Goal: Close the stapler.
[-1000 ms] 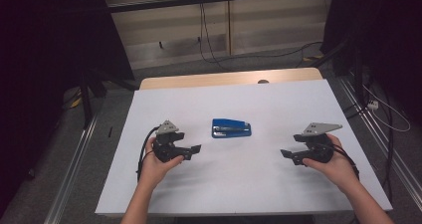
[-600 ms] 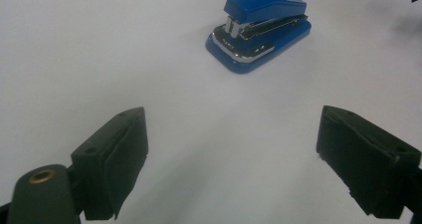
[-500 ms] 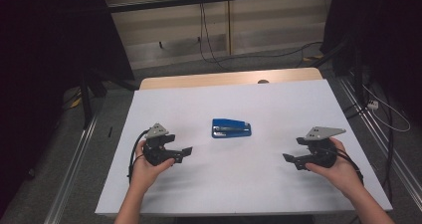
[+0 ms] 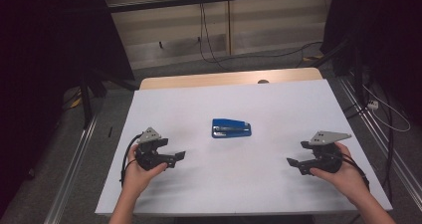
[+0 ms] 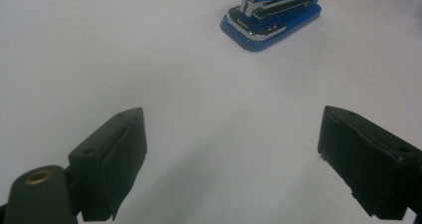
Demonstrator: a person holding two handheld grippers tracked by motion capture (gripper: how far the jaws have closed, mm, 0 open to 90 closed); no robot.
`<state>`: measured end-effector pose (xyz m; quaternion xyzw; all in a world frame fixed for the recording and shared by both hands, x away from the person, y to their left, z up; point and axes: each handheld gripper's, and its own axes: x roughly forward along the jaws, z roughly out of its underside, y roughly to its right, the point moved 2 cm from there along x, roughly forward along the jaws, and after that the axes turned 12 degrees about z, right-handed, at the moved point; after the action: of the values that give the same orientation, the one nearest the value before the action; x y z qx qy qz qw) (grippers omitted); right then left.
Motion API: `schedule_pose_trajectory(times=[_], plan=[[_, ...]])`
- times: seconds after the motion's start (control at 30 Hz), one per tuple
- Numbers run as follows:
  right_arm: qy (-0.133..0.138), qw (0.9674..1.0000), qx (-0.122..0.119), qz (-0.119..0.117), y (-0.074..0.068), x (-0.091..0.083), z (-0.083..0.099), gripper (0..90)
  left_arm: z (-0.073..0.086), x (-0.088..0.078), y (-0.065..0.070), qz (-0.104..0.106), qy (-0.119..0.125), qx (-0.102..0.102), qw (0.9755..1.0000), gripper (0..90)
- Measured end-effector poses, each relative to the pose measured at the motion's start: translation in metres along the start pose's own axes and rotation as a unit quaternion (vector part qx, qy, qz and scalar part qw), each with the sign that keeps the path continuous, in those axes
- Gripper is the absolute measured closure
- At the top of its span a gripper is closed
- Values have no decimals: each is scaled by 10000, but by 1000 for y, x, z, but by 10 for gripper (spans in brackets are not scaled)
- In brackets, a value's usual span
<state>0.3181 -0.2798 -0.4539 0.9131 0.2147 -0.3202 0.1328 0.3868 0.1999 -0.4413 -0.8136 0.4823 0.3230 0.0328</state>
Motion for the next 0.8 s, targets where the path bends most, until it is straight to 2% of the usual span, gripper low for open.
schedule_pose_trajectory(times=[0.13,0.17,0.57,0.8], plan=[[2,10000,8,15,0,-3,3,196,2,-5,0,2,-65,12,10000,112],[8,10000,11,15,0,-4,3,196,3,-6,0,5,-9,12,10000,112],[40,9999,93,32,2,-10,10,190,14,-17,-2,-43,-43,-4,10000,112],[84,10000,26,39,0,-12,10,186,16,-19,-1,-28,1,25,10000,109]])
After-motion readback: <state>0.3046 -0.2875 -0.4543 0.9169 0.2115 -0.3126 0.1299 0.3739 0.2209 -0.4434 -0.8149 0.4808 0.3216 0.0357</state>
